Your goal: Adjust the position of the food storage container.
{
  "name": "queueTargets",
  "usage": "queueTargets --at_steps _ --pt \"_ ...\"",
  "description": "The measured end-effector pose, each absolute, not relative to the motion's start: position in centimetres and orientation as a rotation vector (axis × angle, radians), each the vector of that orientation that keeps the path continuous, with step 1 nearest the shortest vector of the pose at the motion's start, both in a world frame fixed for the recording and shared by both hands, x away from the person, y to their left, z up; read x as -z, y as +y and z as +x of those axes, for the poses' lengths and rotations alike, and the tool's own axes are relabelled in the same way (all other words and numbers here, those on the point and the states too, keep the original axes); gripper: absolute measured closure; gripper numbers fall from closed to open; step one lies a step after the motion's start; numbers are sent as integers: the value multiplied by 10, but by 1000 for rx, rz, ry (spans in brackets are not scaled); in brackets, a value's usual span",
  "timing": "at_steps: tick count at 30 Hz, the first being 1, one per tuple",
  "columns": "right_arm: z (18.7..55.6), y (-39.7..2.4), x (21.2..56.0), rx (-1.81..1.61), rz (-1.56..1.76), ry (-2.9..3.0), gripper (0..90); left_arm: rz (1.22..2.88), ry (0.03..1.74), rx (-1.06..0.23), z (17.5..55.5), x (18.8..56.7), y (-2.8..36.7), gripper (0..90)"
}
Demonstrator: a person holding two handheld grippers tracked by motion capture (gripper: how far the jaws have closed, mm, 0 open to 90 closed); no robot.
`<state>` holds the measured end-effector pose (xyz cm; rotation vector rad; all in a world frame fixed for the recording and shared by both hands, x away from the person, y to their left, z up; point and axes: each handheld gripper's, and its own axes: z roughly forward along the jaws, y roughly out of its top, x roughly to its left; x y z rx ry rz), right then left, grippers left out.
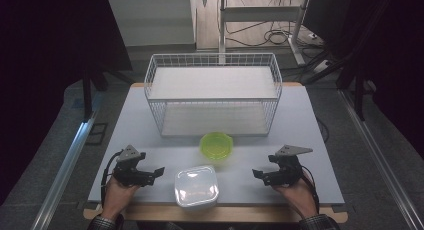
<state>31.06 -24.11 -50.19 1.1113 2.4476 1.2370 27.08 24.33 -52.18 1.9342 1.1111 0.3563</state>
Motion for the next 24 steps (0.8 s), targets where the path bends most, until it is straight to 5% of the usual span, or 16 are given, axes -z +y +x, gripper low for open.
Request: queueTargets --at_steps 24 --pt "307 -232 497 -1212 1083 2437 422 1864 1085 -295 273 525 247 24"
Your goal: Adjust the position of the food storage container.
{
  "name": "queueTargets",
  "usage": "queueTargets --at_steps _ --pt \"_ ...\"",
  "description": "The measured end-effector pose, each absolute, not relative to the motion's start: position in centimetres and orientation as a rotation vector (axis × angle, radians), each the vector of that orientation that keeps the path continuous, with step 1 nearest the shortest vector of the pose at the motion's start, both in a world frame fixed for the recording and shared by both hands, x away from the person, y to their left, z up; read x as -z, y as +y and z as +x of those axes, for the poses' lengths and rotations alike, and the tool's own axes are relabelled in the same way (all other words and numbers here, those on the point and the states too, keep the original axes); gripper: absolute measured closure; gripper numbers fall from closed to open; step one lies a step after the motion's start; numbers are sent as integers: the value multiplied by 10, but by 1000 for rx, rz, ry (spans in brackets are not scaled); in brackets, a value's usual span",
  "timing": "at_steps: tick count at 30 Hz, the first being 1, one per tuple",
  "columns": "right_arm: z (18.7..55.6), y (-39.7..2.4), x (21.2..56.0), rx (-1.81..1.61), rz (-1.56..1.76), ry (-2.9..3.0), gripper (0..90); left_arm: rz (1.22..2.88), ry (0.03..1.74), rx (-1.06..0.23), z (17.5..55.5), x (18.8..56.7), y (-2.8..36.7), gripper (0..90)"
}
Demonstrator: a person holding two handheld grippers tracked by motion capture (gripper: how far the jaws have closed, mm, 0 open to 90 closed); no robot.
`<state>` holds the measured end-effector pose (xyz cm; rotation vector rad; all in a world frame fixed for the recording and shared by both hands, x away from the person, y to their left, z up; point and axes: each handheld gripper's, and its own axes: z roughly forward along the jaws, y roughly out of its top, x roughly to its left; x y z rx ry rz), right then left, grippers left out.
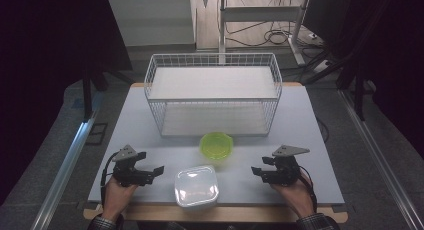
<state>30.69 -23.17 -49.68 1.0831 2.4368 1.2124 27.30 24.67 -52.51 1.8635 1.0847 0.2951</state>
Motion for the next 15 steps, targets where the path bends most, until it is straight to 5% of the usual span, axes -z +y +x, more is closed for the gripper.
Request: queueTargets --at_steps 15 --pt "316 -213 484 -1235 1039 2501 685 1864 1087 -299 273 527 250 34"
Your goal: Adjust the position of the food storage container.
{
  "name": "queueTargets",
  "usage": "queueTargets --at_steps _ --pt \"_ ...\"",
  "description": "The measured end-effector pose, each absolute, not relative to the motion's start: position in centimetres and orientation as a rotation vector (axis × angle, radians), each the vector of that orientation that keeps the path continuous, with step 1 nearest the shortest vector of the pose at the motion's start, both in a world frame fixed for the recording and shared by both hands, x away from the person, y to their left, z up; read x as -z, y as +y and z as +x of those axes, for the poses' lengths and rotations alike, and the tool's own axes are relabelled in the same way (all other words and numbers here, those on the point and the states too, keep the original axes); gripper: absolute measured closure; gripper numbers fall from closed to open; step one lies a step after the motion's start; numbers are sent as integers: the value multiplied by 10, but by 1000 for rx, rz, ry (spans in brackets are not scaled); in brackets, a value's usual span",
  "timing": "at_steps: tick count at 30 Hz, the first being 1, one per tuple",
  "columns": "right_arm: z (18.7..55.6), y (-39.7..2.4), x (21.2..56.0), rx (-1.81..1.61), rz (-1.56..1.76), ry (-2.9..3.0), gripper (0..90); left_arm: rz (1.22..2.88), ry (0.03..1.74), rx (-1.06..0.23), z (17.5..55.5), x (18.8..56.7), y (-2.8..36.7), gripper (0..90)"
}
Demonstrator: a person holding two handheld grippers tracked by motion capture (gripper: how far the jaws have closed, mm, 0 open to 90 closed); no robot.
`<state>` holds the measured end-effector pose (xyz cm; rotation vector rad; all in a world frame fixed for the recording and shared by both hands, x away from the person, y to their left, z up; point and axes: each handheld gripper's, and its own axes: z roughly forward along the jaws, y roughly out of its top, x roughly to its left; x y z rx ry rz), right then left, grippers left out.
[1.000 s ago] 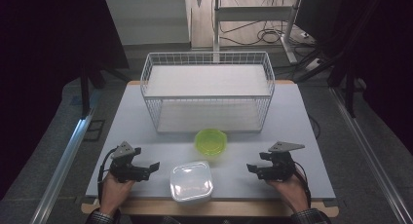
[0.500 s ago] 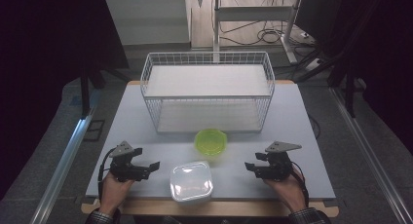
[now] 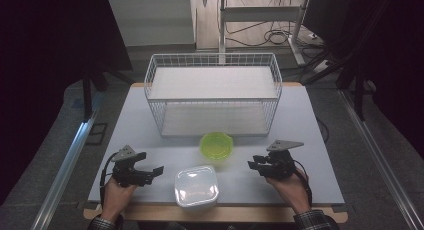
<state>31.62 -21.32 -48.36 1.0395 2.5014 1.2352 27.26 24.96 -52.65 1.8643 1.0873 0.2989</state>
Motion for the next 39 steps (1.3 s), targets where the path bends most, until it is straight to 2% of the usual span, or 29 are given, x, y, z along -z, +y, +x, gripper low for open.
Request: queueTargets --at_steps 2,5,11,21,24,39 --pt "317 -210 482 -1233 1022 2506 710 1868 1089 -307 272 527 250 34" --pt "319 -198 478 -1215 976 2532 813 1878 1084 -319 272 527 249 32" --pt "330 -184 468 -1271 961 2527 890 1890 1065 -315 272 527 247 25" --pt "348 -143 460 -1279 864 2563 895 1899 1067 -319 271 528 248 20" --pt "357 -117 463 -1258 812 2611 895 1901 1065 -318 270 528 248 20" --pt "381 -46 473 -1223 709 2685 895 1907 1068 -318 270 528 248 22"
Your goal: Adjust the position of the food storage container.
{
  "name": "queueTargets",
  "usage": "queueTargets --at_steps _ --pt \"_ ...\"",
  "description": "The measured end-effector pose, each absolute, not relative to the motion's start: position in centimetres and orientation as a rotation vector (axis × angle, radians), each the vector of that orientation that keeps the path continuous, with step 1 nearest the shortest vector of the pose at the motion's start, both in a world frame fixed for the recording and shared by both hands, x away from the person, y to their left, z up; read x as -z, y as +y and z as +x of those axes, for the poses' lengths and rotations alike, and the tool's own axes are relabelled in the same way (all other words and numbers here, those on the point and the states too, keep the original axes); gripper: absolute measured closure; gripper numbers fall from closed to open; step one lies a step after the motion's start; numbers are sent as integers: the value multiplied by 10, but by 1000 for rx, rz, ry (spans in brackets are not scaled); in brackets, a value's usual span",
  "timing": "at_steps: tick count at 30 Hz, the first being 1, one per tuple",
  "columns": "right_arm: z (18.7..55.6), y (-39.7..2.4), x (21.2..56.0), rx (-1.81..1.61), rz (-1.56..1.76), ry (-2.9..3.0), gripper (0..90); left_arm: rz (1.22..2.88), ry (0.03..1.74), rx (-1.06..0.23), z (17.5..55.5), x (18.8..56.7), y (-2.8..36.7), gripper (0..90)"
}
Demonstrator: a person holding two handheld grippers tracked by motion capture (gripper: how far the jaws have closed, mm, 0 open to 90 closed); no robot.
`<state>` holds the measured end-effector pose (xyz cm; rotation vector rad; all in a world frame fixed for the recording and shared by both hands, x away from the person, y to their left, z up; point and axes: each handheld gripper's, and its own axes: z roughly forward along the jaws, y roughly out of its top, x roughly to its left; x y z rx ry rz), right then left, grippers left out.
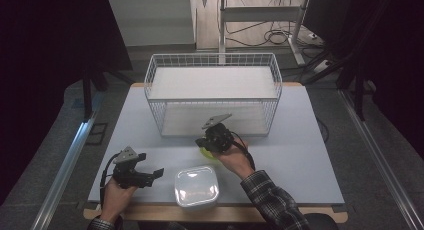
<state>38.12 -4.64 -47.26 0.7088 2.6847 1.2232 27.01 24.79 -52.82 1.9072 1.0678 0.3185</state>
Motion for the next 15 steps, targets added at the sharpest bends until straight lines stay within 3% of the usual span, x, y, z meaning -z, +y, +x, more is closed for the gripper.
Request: queueTargets --at_steps 6,15 --pt "386 -30 482 -1150 689 2714 895 1907 1068 -317 270 528 248 22" --pt "387 -40 485 -1127 725 2712 895 1923 1081 -323 271 529 247 27"
